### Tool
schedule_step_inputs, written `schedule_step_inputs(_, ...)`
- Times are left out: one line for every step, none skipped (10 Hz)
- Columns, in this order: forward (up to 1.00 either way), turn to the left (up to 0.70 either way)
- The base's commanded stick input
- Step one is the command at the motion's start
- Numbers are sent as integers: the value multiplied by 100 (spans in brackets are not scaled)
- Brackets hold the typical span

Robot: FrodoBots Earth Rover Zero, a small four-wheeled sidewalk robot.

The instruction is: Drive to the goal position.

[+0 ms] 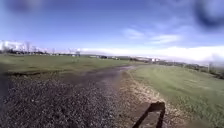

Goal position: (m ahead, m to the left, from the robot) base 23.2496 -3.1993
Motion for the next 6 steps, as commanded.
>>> schedule_step_inputs(42,0)
schedule_step_inputs(70,0)
schedule_step_inputs(70,0)
schedule_step_inputs(70,0)
schedule_step_inputs(70,0)
schedule_step_inputs(70,0)
